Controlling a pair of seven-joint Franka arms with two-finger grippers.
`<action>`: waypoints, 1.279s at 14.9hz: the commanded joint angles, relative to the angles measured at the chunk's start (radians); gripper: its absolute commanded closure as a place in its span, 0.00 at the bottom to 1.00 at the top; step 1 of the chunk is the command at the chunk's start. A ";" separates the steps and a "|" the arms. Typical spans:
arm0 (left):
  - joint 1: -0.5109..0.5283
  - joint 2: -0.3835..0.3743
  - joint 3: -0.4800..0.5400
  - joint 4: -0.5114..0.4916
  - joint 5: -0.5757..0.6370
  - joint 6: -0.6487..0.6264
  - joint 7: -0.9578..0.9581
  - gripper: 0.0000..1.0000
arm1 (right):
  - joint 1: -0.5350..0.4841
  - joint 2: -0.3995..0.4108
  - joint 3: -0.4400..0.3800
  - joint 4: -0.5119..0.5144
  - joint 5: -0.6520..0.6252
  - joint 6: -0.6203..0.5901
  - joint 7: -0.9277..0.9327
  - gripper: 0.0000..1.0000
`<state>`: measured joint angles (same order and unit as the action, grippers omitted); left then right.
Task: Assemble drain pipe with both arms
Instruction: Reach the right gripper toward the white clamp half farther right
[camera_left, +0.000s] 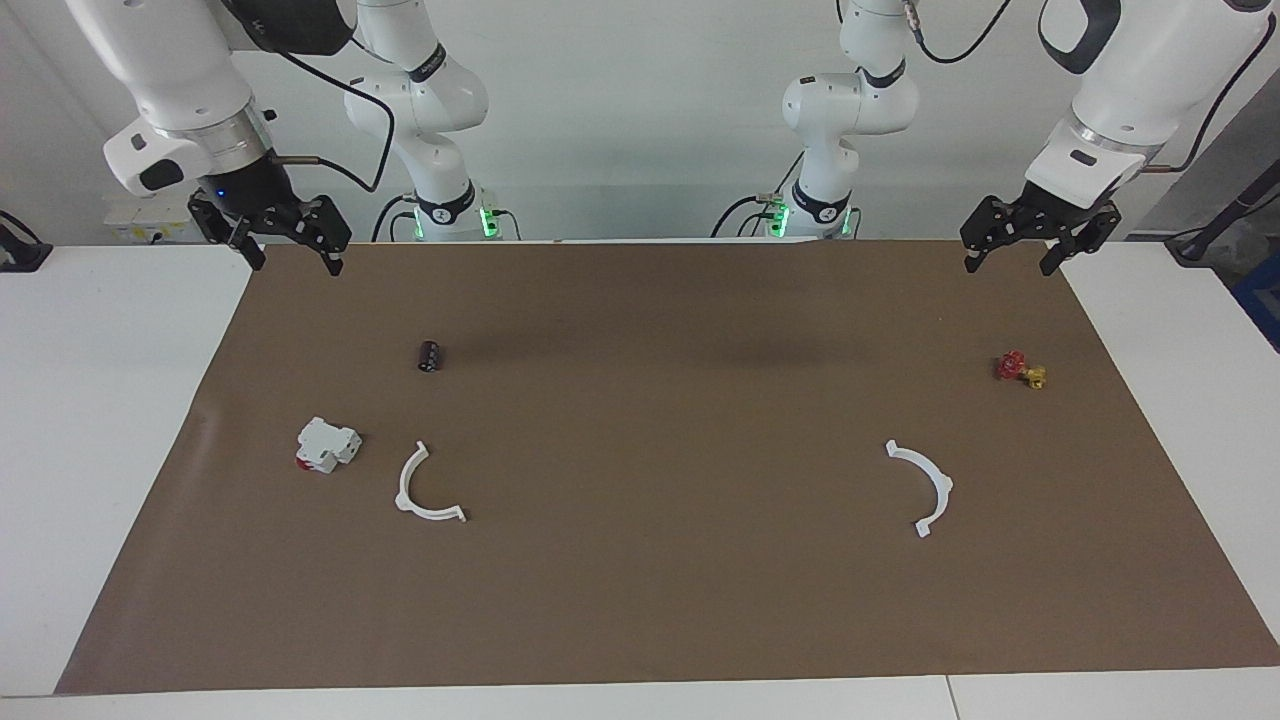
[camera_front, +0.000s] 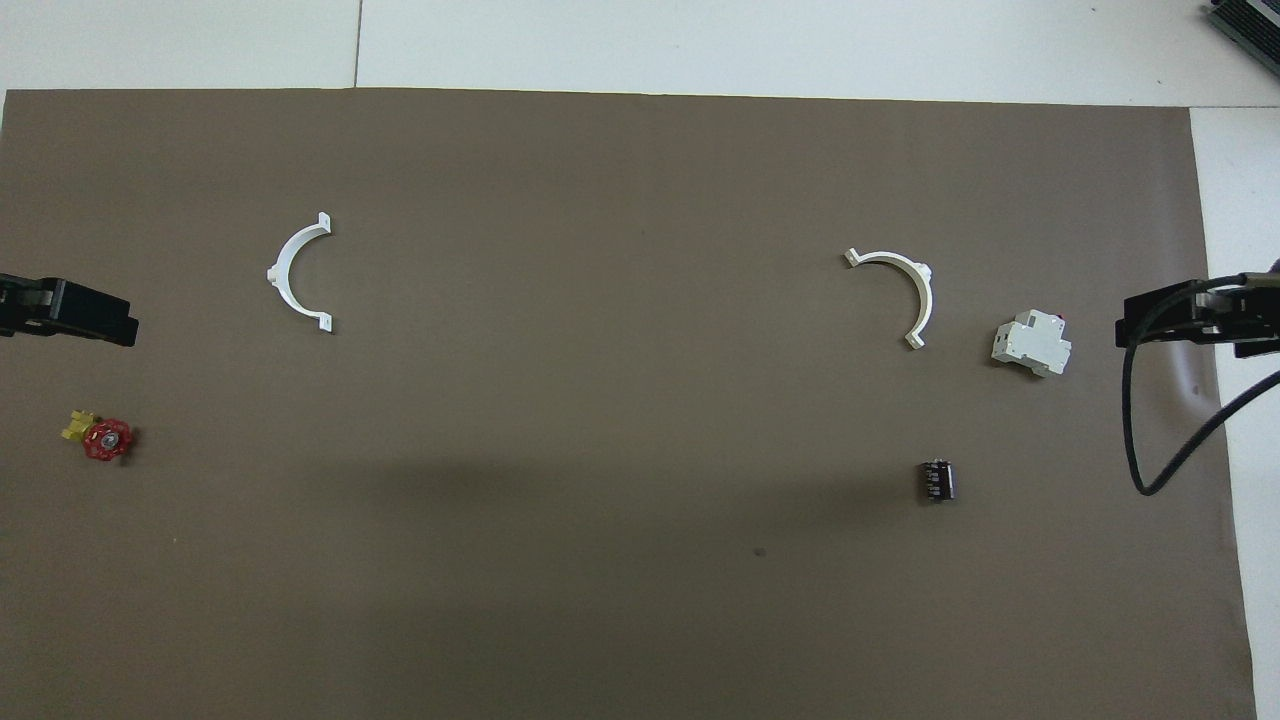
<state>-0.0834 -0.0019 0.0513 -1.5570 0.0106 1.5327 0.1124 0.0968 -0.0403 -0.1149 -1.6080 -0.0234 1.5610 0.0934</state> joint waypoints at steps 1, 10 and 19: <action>0.008 -0.027 -0.001 -0.029 -0.017 -0.003 0.007 0.00 | -0.003 -0.018 0.006 -0.023 -0.001 0.016 0.026 0.00; 0.008 -0.027 -0.001 -0.029 -0.015 -0.003 0.007 0.00 | -0.002 -0.003 0.006 -0.064 0.003 0.115 -0.061 0.00; 0.008 -0.027 -0.001 -0.029 -0.015 -0.003 0.007 0.00 | 0.020 0.321 0.008 -0.142 0.152 0.589 -0.646 0.00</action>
<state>-0.0834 -0.0019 0.0513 -1.5570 0.0106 1.5327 0.1124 0.1212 0.1899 -0.1096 -1.7637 0.0527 2.0596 -0.3944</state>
